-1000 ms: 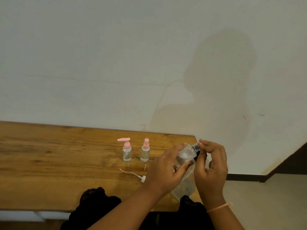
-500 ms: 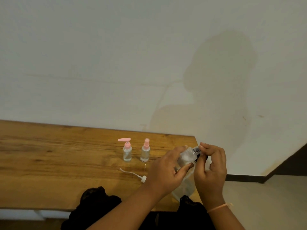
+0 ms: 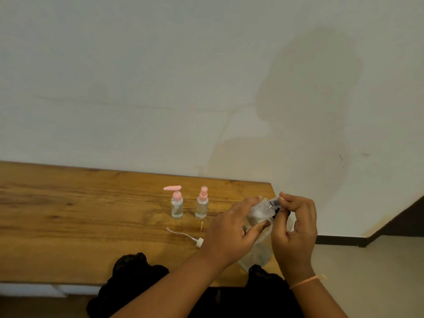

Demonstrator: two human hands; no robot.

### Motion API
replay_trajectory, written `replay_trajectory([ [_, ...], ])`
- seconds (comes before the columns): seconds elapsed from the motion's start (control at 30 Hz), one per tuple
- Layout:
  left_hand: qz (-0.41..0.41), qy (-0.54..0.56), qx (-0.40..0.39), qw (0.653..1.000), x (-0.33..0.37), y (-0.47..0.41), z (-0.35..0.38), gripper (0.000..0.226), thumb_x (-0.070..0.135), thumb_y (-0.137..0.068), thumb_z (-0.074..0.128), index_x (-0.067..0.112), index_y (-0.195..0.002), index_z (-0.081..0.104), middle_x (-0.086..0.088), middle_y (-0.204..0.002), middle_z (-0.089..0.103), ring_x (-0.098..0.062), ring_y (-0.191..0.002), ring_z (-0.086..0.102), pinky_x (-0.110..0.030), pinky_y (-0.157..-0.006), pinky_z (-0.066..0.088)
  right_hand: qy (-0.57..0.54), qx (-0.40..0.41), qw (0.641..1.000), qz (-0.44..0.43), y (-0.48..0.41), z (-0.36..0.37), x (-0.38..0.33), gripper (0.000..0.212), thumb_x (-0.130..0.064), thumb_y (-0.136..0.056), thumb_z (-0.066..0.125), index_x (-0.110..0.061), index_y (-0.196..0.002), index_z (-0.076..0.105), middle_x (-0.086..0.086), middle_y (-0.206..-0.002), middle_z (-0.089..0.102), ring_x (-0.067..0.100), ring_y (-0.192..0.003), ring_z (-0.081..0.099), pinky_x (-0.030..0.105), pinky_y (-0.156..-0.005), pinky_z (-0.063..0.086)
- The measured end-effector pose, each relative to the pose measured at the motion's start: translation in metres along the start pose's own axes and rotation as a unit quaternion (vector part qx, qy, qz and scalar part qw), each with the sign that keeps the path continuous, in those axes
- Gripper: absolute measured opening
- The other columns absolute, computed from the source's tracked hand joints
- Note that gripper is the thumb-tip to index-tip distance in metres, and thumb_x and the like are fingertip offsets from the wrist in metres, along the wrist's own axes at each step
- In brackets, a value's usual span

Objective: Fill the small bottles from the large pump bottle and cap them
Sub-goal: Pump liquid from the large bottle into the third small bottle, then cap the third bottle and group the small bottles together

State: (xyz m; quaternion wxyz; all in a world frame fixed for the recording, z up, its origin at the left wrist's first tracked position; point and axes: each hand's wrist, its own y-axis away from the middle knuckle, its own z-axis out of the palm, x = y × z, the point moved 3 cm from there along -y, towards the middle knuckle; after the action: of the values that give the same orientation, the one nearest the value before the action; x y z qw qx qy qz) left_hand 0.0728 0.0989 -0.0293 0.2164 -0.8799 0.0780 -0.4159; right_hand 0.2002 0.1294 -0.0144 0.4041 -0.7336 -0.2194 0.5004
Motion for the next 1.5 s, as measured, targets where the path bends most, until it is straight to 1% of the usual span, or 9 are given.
replay_trajectory([
  [0.27,-0.016,0.044,-0.007,0.999,0.003,0.006,0.000,0.049,0.057,-0.087,0.050,0.042,-0.131,0.035,0.011,-0.086,0.064,-0.001,-0.058,0.055,-0.013,-0.052,0.043,-0.031,0.008,0.999,0.039,0.001,-0.003,-0.009,0.026,0.008,-0.085,0.045,-0.011,-0.097,0.057,-0.001,-0.102,0.057,0.001,-0.104,0.054,0.015,-0.090,0.044],
  [0.43,-0.041,0.053,0.004,0.998,-0.002,0.006,0.001,0.051,0.068,-0.083,0.041,0.031,-0.118,0.045,0.015,-0.102,0.060,-0.003,-0.091,0.055,-0.030,-0.074,0.050,-0.040,-0.010,0.998,0.039,-0.002,-0.002,-0.011,0.030,0.007,-0.086,0.045,-0.014,-0.103,0.060,0.001,-0.108,0.060,0.006,-0.108,0.057,0.017,-0.094,0.045],
  [0.6,-0.044,0.039,0.025,0.998,-0.008,0.010,-0.002,0.058,0.068,-0.083,0.035,0.026,-0.120,0.049,0.015,-0.111,0.053,-0.001,-0.105,0.044,-0.019,-0.087,0.039,-0.055,-0.025,0.997,0.056,-0.003,-0.004,-0.009,0.028,0.003,-0.089,0.046,-0.013,-0.106,0.062,0.007,-0.114,0.062,0.013,-0.113,0.057,0.022,-0.097,0.046],
  [0.8,-0.078,0.093,0.056,0.991,-0.010,0.016,-0.013,0.039,0.066,-0.083,0.037,0.039,-0.111,0.043,0.020,-0.108,0.051,0.004,-0.107,0.043,-0.015,-0.089,0.037,-0.046,-0.025,0.997,0.064,-0.005,-0.007,-0.008,0.037,0.015,-0.087,0.052,-0.016,-0.104,0.062,0.005,-0.116,0.061,0.010,-0.113,0.056,0.023,-0.097,0.046],
  [1.0,-0.133,0.180,0.116,0.968,-0.026,0.018,-0.028,0.039,0.065,-0.080,0.055,0.035,-0.105,0.053,0.012,-0.104,0.059,-0.011,-0.102,0.057,-0.039,-0.084,0.051,-0.011,-0.023,0.999,0.029,-0.005,-0.007,-0.018,0.042,0.014,-0.086,0.056,-0.018,-0.113,0.058,0.004,-0.123,0.056,0.003,-0.119,0.050,0.010,-0.095,0.039],
  [1.17,-0.185,0.189,0.145,0.953,-0.033,0.021,-0.052,0.027,0.043,-0.079,0.065,0.032,-0.101,0.057,0.016,-0.096,0.064,0.004,-0.087,0.059,-0.022,-0.072,0.047,0.023,-0.026,0.995,-0.099,0.000,0.004,-0.044,0.030,-0.003,-0.091,0.045,-0.018,-0.114,0.058,0.002,-0.128,0.051,0.027,-0.128,0.045,0.042,-0.094,0.049],
  [1.3,-0.228,0.161,0.145,0.949,-0.047,0.026,-0.064,0.021,0.034,-0.081,0.070,0.043,-0.090,0.054,0.017,-0.095,0.063,-0.001,-0.090,0.059,-0.023,-0.069,0.047,-0.016,-0.112,0.986,-0.126,0.011,0.033,-0.065,0.029,0.000,-0.087,0.045,-0.015,-0.108,0.058,0.009,-0.119,0.058,0.020,-0.119,0.050,0.025,-0.100,0.041],
  [1.37,-0.254,0.159,0.146,0.943,-0.057,0.028,-0.069,0.023,0.035,-0.079,0.072,0.043,-0.091,0.054,0.016,-0.096,0.065,-0.007,-0.092,0.061,-0.031,-0.072,0.052,-0.018,-0.179,0.977,-0.115,0.020,0.051,-0.065,0.026,-0.003,-0.086,0.045,-0.014,-0.103,0.062,0.006,-0.114,0.060,0.015,-0.109,0.054,0.019,-0.090,0.044],
  [1.5,-0.311,0.165,0.152,0.924,-0.080,0.034,-0.082,0.032,0.033,-0.078,0.074,0.033,-0.105,0.057,0.006,-0.104,0.067,-0.017,-0.098,0.063,-0.041,-0.082,0.054,0.060,-0.324,0.942,-0.059,0.039,0.096,-0.047,0.021,-0.007,-0.088,0.048,-0.011,-0.096,0.067,0.002,-0.097,0.063,0.019,-0.085,0.059,0.026,-0.065,0.047],
])
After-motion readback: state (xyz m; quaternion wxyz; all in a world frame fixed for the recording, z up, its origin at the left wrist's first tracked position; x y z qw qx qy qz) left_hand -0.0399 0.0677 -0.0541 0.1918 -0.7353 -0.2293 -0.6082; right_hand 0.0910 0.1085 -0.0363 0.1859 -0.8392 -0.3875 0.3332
